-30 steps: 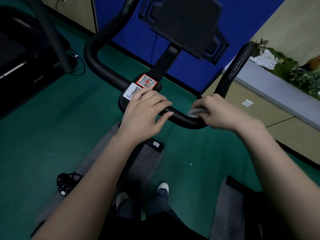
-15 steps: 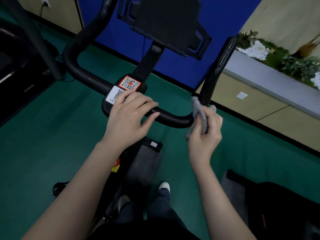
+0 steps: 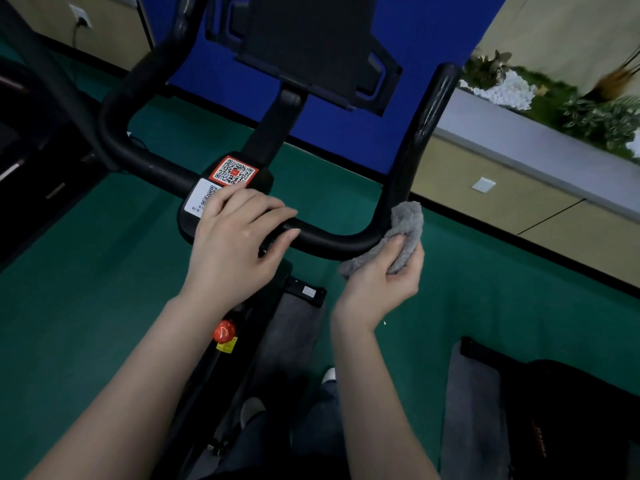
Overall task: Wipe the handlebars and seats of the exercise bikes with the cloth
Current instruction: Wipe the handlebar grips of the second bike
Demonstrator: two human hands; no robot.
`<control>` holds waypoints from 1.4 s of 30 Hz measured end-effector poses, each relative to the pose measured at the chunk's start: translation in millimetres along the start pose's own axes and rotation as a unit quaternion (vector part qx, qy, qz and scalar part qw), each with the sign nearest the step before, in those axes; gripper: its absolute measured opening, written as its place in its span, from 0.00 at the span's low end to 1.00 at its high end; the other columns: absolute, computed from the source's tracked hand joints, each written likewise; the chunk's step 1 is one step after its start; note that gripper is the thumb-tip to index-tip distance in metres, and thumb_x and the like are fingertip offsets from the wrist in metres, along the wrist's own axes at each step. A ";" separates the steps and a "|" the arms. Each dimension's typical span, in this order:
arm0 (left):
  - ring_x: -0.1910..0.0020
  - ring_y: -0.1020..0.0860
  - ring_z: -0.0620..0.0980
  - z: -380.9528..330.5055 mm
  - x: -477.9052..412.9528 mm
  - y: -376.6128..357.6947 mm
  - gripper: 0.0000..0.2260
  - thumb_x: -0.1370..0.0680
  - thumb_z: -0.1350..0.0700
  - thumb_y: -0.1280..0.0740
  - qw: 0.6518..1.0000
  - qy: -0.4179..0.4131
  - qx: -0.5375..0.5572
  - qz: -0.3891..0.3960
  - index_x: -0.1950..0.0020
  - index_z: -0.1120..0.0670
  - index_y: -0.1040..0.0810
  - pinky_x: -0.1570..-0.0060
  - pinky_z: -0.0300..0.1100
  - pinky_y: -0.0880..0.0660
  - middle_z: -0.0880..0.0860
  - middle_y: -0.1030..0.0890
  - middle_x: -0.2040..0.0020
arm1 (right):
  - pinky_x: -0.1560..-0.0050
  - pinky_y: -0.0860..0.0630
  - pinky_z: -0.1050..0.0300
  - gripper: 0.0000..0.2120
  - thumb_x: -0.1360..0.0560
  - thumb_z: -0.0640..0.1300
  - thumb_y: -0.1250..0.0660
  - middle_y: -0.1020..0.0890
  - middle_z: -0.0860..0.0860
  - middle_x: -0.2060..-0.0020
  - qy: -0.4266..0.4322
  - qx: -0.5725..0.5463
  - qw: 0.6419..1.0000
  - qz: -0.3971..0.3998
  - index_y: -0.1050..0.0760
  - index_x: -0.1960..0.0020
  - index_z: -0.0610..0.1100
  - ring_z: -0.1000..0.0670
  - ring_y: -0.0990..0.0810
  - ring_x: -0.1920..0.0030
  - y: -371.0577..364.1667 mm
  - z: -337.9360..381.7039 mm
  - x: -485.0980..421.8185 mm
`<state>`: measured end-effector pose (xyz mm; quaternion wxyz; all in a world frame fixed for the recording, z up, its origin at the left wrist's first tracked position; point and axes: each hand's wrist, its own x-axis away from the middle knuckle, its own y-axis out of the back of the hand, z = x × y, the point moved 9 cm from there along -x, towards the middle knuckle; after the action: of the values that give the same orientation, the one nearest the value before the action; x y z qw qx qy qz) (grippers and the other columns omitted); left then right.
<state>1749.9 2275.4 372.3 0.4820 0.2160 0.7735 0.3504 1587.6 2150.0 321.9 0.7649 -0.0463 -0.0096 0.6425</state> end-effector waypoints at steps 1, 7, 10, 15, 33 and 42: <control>0.48 0.22 0.51 -0.3 0.0 0.0 0.11 0.21 0.50 0.35 1.000 0.001 -0.001 0.000 0.46 0.53 0.17 0.32 0.43 0.40 0.48 0.18 0.51 | 0.46 0.22 0.49 0.11 0.19 0.40 0.40 0.18 0.40 0.49 -0.013 -0.014 1.000 -0.002 0.24 0.41 0.37 0.44 0.19 0.49 0.9 -4.5 6.3; 0.49 0.21 0.51 -2.2 0.3 -1.7 0.12 0.21 0.49 0.36 1.000 0.000 -0.012 0.012 0.46 0.53 0.17 0.33 0.43 0.39 0.48 0.18 0.51 | 0.57 0.23 0.56 0.10 0.19 0.41 0.41 0.19 0.49 0.61 -0.130 -0.124 0.983 -0.030 0.23 0.51 0.38 0.52 0.20 0.60 -1.9 -34.3 6.8; 0.49 0.21 0.51 -2.5 -0.3 -1.5 0.11 0.21 0.50 0.36 1.000 0.001 -0.015 0.017 0.46 0.54 0.17 0.34 0.45 0.38 0.48 0.18 0.51 | 0.56 0.23 0.56 0.10 0.18 0.41 0.42 0.19 0.50 0.62 -0.175 -0.163 0.971 -0.022 0.23 0.54 0.41 0.52 0.20 0.60 -6.8 -43.0 4.5; 0.49 0.21 0.54 -5.0 -1.0 -1.0 0.11 0.21 0.51 0.36 0.999 -0.003 -0.028 0.025 0.46 0.55 0.17 0.34 0.47 0.38 0.50 0.18 0.51 | 0.54 0.22 0.59 0.11 0.18 0.42 0.43 0.15 0.50 0.57 -0.265 -0.215 0.940 0.027 0.22 0.47 0.41 0.52 0.16 0.54 -12.5 -62.0 30.6; 0.59 0.24 0.51 -48.1 -10.1 -35.4 0.13 0.18 0.53 0.41 0.998 0.003 0.022 0.054 0.54 0.55 0.19 0.48 0.44 0.35 0.48 0.20 0.59 | 0.56 0.18 0.53 0.11 0.18 0.39 0.43 0.16 0.42 0.55 -0.362 -0.281 0.883 0.097 0.23 0.43 0.38 0.44 0.17 0.54 -29.4 -61.1 7.1; 0.59 0.24 0.51 -47.7 -9.4 -36.2 0.14 0.18 0.52 0.42 0.999 0.003 0.019 0.045 0.55 0.54 0.19 0.49 0.44 0.36 0.47 0.20 0.59 | 0.56 0.19 0.55 0.08 0.18 0.39 0.43 0.18 0.44 0.55 -0.336 -0.237 0.908 0.082 0.25 0.49 0.41 0.47 0.18 0.55 -24.2 -53.2 -13.9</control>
<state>1711.4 2229.2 364.5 0.4596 0.2583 0.7709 0.3574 1612.9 2129.1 271.6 0.6277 -0.0079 -0.4146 0.6588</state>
